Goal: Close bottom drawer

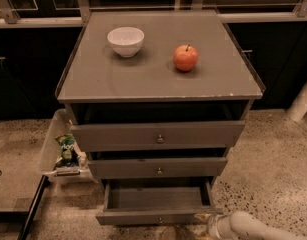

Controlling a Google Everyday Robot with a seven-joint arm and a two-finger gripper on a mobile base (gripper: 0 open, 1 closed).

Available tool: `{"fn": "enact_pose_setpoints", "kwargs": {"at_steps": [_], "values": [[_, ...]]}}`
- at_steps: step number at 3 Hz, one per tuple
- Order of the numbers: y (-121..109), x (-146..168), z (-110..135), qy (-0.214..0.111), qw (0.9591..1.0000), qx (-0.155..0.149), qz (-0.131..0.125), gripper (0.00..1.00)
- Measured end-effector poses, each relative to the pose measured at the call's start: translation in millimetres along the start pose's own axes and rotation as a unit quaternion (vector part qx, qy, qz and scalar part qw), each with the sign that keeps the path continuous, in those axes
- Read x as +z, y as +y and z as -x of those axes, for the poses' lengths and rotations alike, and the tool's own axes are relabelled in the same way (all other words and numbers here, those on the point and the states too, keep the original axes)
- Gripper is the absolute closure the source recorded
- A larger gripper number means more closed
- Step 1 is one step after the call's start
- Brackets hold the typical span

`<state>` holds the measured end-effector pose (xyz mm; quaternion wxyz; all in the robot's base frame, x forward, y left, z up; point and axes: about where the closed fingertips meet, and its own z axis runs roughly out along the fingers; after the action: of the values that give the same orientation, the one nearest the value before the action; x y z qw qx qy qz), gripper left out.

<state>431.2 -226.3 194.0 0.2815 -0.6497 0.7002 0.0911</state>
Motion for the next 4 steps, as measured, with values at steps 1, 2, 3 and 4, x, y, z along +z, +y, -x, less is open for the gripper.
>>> {"fn": "enact_pose_setpoints", "kwargs": {"at_steps": [1, 2, 3, 4], "values": [[0, 0, 0, 0.000, 1.0000, 0.000, 0.000, 0.66], [-12, 4, -4, -0.007, 1.0000, -0.005, 0.001, 0.89], [-41, 26, -11, -0.007, 0.9999, -0.010, 0.004, 1.00], [-44, 29, -13, -0.006, 0.9999, -0.010, 0.005, 1.00]]}}
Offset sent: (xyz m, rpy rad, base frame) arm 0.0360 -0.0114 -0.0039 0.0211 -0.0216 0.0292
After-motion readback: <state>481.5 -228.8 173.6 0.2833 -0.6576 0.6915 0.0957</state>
